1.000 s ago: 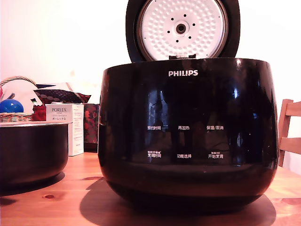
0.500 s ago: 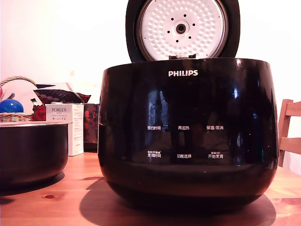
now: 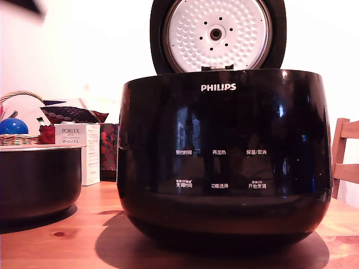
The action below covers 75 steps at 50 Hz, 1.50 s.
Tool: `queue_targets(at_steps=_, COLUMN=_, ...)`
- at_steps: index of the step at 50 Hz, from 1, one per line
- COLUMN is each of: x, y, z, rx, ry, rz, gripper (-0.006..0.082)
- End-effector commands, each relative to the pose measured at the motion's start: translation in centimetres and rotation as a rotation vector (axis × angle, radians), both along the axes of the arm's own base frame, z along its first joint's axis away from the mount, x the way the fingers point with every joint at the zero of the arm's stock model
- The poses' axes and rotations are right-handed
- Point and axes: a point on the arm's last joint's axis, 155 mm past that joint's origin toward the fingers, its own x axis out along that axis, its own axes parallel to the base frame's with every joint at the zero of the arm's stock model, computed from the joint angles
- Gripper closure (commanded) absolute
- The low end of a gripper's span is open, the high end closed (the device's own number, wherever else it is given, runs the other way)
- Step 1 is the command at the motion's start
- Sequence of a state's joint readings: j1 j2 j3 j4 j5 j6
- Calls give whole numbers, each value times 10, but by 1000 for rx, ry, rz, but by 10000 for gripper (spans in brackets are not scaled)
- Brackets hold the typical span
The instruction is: Pick up the metallic pot next to the rice cooker
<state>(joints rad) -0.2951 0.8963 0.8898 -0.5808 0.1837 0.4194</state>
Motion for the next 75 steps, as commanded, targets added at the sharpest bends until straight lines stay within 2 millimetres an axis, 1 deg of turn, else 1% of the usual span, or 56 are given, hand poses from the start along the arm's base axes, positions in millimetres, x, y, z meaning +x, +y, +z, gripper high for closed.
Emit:
queue_targets(at_steps=1, x=-16, y=2, z=-10, rx=129, ry=33, rz=-106, gripper=788)
queue_targets(at_steps=3, x=-25, y=5, z=-21, rx=143, ry=89, rz=-109, gripper=788)
queue_targets(at_steps=4, x=-30, y=6, z=-26, rx=257, ry=52, rz=-208, gripper=788)
queue_targets(at_steps=6, x=-39, y=9, z=-35, rx=267, ry=104, rz=-214, gripper=788)
queue_targets(at_steps=7, x=-43, y=10, z=-39, rx=368, ry=67, rz=-314, gripper=788)
queue_targets(at_steps=10, x=-54, y=14, z=-48, rx=376, ry=124, rz=-324, gripper=786)
queue_targets(at_steps=11, x=-57, y=14, z=-51, rx=436, ry=101, rz=-388, gripper=781)
queue_targets(at_steps=14, x=-63, y=17, z=-56, rx=461, ry=121, rz=-420, gripper=763)
queue_targets(at_steps=17, x=-68, y=18, z=-59, rx=474, ry=135, rz=-437, gripper=702)
queue_targets(at_steps=22, x=-68, y=19, z=-61, rx=480, ry=143, rz=-443, gripper=511)
queue_targets(at_steps=24, x=-68, y=20, z=-62, rx=489, ry=146, rz=-436, gripper=448)
queue_targets(at_steps=26, x=-67, y=22, z=-63, rx=498, ry=150, rz=-430, gripper=406)
queue_targets(at_steps=29, x=-61, y=33, z=-66, rx=552, ry=161, rz=-395, gripper=371)
queue_targets(at_steps=31, x=-58, y=40, z=-69, rx=591, ry=174, rz=-369, gripper=364)
queue_targets(at_steps=34, x=-56, y=47, z=-75, rx=623, ry=202, rz=-353, gripper=364)
queue_targets(at_steps=42, x=-51, y=51, z=-88, rx=655, ry=262, rz=-352, gripper=345)
queue_targets(at_steps=48, x=-48, y=47, z=-99, rx=665, ry=301, rz=-375, gripper=342)
queue_targets(at_steps=52, x=-45, y=45, z=-107, rx=679, ry=322, rz=-387, gripper=313)
queue_targets(at_steps=55, x=-42, y=43, z=-113, rx=687, ry=338, rz=-394, gripper=312)
queue_targets(at_steps=66, x=-21, y=39, z=-132, rx=711, ry=359, rz=-406, gripper=312)
queue_targets(at_steps=75, x=-13, y=39, z=-148, rx=736, ry=386, rz=-429, gripper=314)
